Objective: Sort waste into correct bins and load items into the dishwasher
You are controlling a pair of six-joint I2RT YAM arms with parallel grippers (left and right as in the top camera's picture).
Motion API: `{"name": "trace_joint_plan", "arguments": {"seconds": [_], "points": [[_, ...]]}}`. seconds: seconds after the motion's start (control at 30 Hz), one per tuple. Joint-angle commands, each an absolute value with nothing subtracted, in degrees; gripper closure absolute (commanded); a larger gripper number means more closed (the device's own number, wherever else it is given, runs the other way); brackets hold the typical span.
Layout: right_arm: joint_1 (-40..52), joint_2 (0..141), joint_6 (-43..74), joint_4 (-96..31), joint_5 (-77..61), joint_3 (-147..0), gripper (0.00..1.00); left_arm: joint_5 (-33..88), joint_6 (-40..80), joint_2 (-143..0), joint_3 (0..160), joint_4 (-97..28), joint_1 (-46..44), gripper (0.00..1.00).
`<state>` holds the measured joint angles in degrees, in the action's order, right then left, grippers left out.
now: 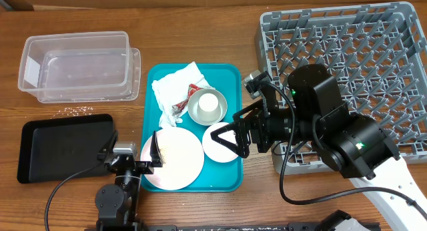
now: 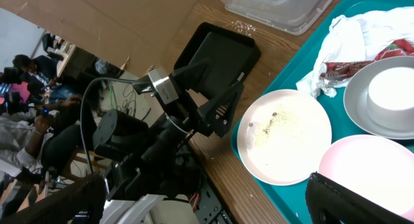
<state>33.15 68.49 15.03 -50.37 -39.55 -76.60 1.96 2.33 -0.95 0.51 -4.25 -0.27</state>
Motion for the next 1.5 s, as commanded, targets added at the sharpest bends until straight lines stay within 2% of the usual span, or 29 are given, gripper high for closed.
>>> {"name": "trace_joint_plan", "arguments": {"seconds": [0.0,0.4,0.83,1.2,1.47], "points": [[33.50,68.34,15.20,-50.26,-39.05,-78.08,0.00,2.37,0.82,-0.34,0.27,-4.29,-0.03,0.00],[33.50,68.34,15.40,-50.26,-37.89,-78.08,0.00,2.37,0.82,-0.34,0.27,-4.29,-0.03,0.00],[34.22,68.34,24.25,-51.05,-28.23,-78.08,0.00,2.37,0.82,-0.34,0.27,-4.29,-0.01,0.00],[44.82,69.89,30.28,-51.13,-12.60,-78.08,0.00,2.37,0.82,-0.34,0.27,-4.29,-0.03,0.00],[54.06,74.87,35.24,-52.23,-3.64,-78.08,0.04,2.37,0.82,-0.34,0.27,-4.29,-0.03,0.00]]}}
